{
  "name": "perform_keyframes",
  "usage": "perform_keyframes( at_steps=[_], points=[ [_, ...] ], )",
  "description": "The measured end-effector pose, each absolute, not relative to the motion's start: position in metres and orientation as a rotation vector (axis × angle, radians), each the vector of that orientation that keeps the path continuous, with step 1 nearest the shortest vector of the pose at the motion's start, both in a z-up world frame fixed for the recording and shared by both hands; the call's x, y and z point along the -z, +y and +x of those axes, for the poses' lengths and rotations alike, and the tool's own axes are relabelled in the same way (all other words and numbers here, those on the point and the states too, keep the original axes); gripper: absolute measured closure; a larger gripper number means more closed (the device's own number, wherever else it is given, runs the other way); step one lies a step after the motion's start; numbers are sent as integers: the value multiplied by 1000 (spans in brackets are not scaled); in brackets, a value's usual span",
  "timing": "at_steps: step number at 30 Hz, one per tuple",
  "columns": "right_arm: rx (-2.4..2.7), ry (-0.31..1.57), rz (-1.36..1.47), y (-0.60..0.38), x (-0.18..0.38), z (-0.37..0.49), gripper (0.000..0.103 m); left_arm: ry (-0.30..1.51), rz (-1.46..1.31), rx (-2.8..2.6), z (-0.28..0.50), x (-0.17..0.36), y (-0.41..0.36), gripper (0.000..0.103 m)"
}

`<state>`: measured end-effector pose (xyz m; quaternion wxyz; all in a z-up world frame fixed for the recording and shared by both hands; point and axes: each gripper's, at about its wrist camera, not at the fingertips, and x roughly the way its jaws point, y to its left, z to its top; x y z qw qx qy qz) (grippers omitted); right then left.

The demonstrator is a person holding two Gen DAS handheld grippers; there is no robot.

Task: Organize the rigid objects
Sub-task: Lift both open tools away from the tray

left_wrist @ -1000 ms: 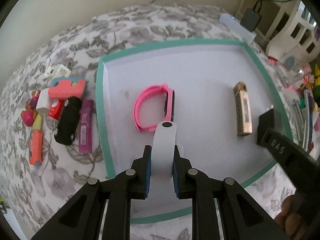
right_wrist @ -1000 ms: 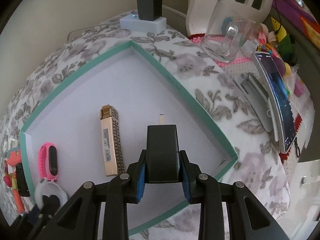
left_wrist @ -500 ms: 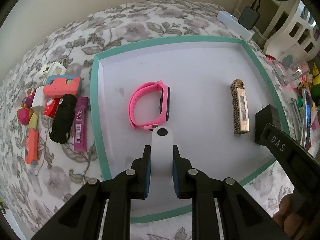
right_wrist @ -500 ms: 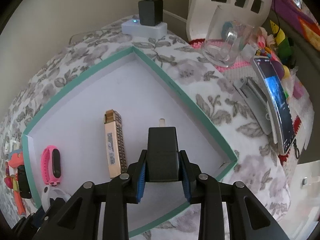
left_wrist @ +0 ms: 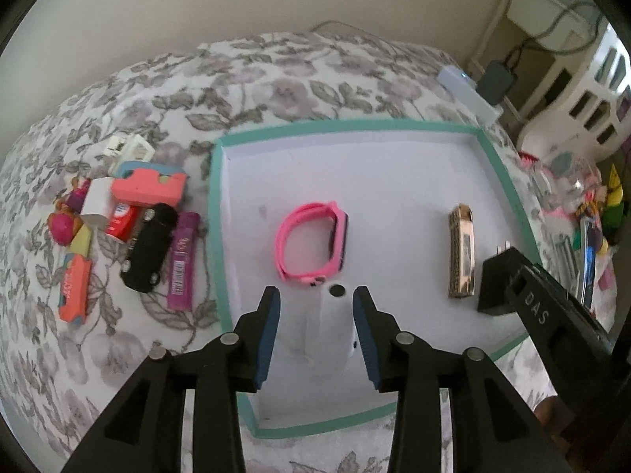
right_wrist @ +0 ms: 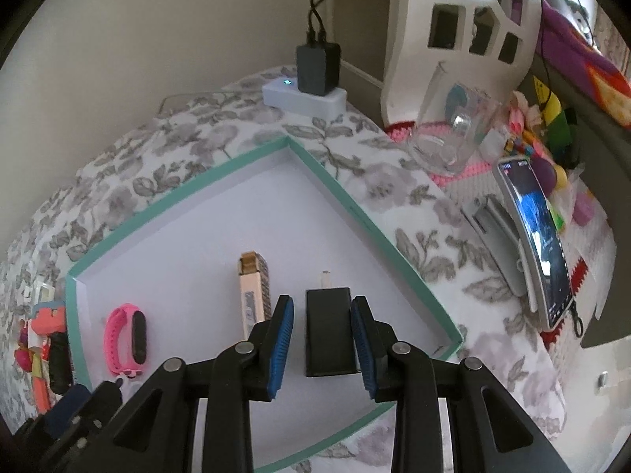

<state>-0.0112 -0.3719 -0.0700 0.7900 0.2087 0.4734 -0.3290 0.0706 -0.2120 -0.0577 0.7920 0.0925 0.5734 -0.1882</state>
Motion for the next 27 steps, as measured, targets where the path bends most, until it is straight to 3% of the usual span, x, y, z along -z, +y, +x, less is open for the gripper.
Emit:
perform_keyframes(
  at_steps=[3, 4, 6, 7, 10, 16, 21, 23, 27],
  points=[
    [688, 1017, 418, -366, 68, -7, 69, 1227, 155, 373, 78, 54, -202, 51],
    [681, 1018, 410, -364, 68, -6, 69, 1225, 143, 363, 80, 54, -199, 41],
    [659, 1021, 388, -358, 68, -2, 69, 1216, 129, 335, 83, 51, -192, 38],
    [652, 1021, 380, -355, 68, -1, 65, 1212, 125, 319, 85, 51, -188, 37],
    [616, 1011, 358, -348, 67, 2, 32, 1208, 110, 280, 89, 50, -179, 30],
    [545, 1002, 305, -331, 65, 11, 21, 1207, 84, 182, 99, 54, -160, 12],
    [504, 1011, 262, -319, 66, 16, 13, 1204, 69, 127, 103, 55, -147, 11],
    [494, 1012, 258, -317, 66, 17, 3, 1207, 54, 104, 105, 56, -141, 11],
    [471, 1020, 285, -315, 66, 18, 1, 1200, 19, 91, 108, 54, -133, 11]
  ],
)
